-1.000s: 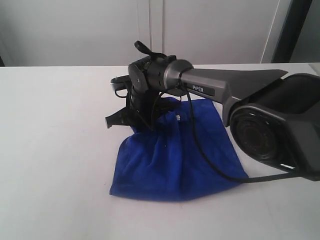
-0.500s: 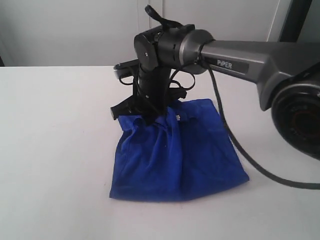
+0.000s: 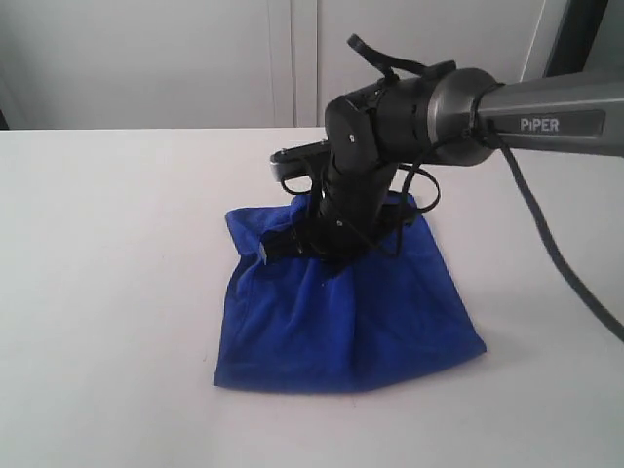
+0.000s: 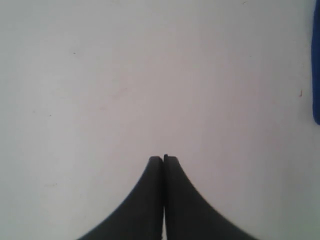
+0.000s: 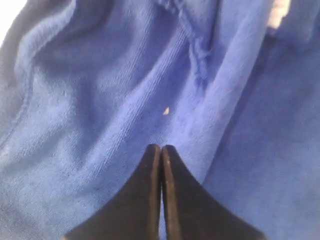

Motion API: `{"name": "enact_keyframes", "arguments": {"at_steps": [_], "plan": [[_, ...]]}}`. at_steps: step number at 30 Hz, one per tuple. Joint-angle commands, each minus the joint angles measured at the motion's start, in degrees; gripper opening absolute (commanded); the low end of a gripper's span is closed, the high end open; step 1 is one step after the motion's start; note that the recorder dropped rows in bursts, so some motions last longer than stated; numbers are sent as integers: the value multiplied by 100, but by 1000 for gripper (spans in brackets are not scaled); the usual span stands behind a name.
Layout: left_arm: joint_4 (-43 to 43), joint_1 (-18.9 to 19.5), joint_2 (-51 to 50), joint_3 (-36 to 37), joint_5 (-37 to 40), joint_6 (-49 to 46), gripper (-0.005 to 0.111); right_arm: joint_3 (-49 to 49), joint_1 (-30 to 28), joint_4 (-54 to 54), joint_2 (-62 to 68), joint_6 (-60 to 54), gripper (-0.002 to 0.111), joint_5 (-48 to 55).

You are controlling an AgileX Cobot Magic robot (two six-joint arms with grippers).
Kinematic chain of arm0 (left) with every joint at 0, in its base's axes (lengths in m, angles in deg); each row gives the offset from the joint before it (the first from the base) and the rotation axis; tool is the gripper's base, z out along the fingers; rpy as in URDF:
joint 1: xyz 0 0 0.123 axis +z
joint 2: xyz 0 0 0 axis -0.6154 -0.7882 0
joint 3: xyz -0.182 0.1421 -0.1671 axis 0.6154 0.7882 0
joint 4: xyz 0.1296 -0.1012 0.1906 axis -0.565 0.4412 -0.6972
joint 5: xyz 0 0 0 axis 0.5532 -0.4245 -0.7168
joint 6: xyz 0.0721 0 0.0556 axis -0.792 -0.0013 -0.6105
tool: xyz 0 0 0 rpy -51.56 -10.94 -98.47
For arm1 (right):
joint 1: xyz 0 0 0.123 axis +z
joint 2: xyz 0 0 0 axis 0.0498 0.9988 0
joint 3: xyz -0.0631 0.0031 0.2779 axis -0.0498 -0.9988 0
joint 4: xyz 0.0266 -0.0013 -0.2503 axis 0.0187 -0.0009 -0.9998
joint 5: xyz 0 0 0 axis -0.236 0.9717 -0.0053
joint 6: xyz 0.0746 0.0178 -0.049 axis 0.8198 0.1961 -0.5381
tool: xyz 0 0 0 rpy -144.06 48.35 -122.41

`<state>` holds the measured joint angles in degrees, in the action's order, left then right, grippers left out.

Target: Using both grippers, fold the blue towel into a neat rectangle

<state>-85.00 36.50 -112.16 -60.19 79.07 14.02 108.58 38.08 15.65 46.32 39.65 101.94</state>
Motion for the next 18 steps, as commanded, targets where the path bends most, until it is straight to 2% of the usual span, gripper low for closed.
{"name": "enact_keyframes", "arguments": {"at_steps": [1,11,18], "plan": [[48,21,54,43,81,-9,0,-472,143,195,-62,-64,0,-577],[48,21,54,43,81,-9,0,-756,918,279,52,108,0,-1054],[48,21,54,43,81,-9,0,-756,1044,655,621,319,0,-1235]]}}
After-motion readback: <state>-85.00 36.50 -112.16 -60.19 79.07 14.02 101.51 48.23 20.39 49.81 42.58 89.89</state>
